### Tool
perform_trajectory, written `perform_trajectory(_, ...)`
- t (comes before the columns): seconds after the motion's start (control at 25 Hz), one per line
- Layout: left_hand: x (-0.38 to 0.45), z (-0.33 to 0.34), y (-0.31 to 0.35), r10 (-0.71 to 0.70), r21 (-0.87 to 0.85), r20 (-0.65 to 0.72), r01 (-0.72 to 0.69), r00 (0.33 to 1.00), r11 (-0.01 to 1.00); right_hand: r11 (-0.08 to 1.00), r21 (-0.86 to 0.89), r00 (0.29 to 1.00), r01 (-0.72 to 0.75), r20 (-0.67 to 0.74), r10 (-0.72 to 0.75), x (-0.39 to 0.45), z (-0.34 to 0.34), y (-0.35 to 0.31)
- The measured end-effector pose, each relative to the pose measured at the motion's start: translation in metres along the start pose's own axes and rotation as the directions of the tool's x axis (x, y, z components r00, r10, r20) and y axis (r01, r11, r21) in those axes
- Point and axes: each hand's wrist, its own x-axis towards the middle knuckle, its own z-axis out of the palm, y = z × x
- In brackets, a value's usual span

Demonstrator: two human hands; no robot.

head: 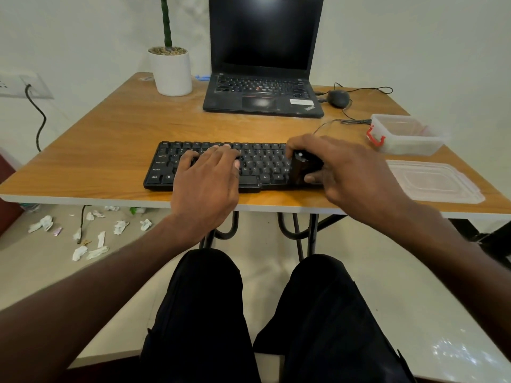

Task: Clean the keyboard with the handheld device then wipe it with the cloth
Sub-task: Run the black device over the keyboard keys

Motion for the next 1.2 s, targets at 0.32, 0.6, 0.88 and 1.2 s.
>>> perform_trajectory(0.32, 0.000, -0.001, 0.000, 0.005, -0.009, -0.005, -0.005, 1.000, 1.000, 0.992, 0.121, 1.000, -0.027, 0.013, 0.025, 0.008, 0.009, -0.004)
perform_trajectory(0.6, -0.001, -0.002, 0.000, 0.002, -0.010, -0.006, -0.002, 1.000, 1.000, 0.928, 0.363, 0.987, -0.086, -0.097, 0.129, 0.015, 0.014, 0.004)
perform_trajectory(0.88, 0.000, 0.000, 0.000, -0.007, 0.011, -0.002, 0.007, 1.000, 1.000, 0.982, -0.161, 0.943, -0.100, 0.300, 0.145, 0.072, -0.015, 0.020)
perform_trajectory(1.2, 0.001, 0.000, -0.001, 0.004, -0.005, -0.007, -0.005, 1.000, 1.000, 0.979, -0.006, 0.945, -0.204, 0.259, 0.198, 0.042, -0.023, 0.031)
